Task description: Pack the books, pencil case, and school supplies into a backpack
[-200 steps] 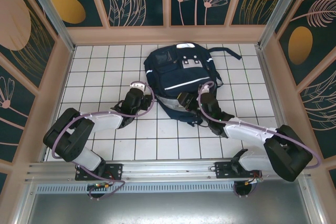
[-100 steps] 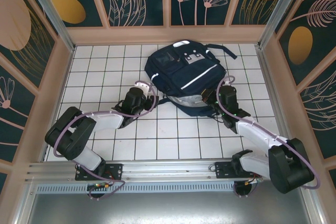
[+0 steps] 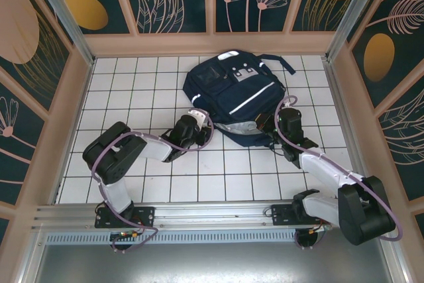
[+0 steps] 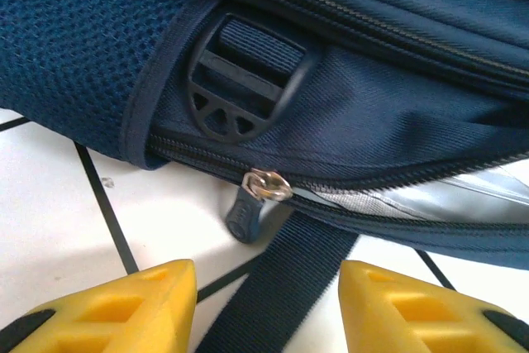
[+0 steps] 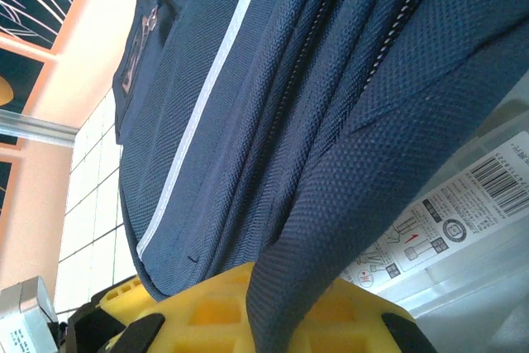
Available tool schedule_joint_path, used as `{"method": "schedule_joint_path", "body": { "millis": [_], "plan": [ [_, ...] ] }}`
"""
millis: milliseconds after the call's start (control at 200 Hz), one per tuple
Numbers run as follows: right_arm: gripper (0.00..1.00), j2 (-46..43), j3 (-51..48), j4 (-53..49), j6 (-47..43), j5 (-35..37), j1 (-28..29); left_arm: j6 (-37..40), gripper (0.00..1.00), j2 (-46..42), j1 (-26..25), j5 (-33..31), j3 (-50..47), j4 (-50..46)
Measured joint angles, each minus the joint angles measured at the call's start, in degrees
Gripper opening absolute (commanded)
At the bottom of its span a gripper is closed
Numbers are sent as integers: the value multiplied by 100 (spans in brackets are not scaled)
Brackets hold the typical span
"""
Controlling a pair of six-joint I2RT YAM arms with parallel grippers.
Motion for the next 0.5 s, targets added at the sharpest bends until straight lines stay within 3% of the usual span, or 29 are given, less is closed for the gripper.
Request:
{"method": "schedule_joint_path", "body": {
  "millis": [230,405,495],
  "plan": [
    [6,-9,-31,42,4,-39,0,46,45,216,44,-328,42,243],
    [7,-7,-33,68,7,-46,2,57,48,380,188,-181,223,273],
    [7,-7,-33,74,9,-52,2,70,42,553,192,-48,341,306]
  ]
}}
